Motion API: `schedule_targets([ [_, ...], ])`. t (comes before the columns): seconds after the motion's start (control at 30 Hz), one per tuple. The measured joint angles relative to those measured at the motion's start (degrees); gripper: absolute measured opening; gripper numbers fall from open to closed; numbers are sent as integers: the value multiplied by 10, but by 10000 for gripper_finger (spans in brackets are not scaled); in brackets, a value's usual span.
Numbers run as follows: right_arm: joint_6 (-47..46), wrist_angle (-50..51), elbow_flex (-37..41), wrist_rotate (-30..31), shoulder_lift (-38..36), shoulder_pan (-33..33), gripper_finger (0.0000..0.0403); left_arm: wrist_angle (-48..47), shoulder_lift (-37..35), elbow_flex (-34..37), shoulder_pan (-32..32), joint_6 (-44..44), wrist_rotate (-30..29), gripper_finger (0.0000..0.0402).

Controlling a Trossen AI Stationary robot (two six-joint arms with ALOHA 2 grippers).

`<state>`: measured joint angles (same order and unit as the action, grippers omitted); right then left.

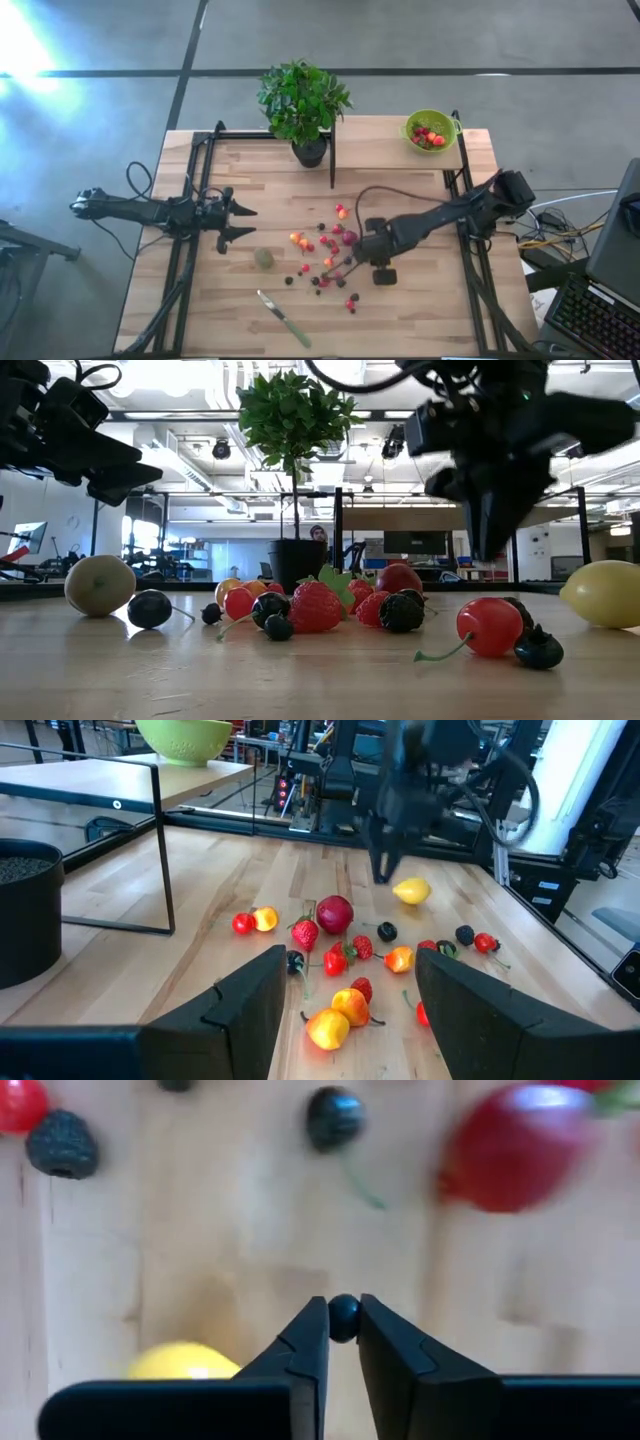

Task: Pick & Place Fruit
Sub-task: Put the blueberry into the green strainer bowl on the shelf

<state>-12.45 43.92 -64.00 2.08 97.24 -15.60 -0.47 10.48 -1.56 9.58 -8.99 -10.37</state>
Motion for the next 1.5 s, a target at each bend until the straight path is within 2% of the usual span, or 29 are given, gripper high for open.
schedule_targets([
  [0.3, 46, 103, -30, 72, -150, 104, 39, 0, 0, 0, 0, 0, 0, 229],
  [0.53, 82, 99, -32, 73, -274, 251, 40, 0, 0, 0, 0, 0, 0, 229],
  [0.7, 116, 99, -32, 73, -323, 369, 40, 0, 0, 0, 0, 0, 0, 229],
  [0.87, 143, 99, -32, 71, -341, 470, 39, 0, 0, 0, 0, 0, 0, 229],
  [1.07, 160, 99, -32, 71, -330, 561, 45, 0, 0, 0, 0, 0, 0, 229],
  [1.5, 166, 125, -32, 71, -292, 650, 47, 0, 0, 0, 0, 0, 0, 229],
])
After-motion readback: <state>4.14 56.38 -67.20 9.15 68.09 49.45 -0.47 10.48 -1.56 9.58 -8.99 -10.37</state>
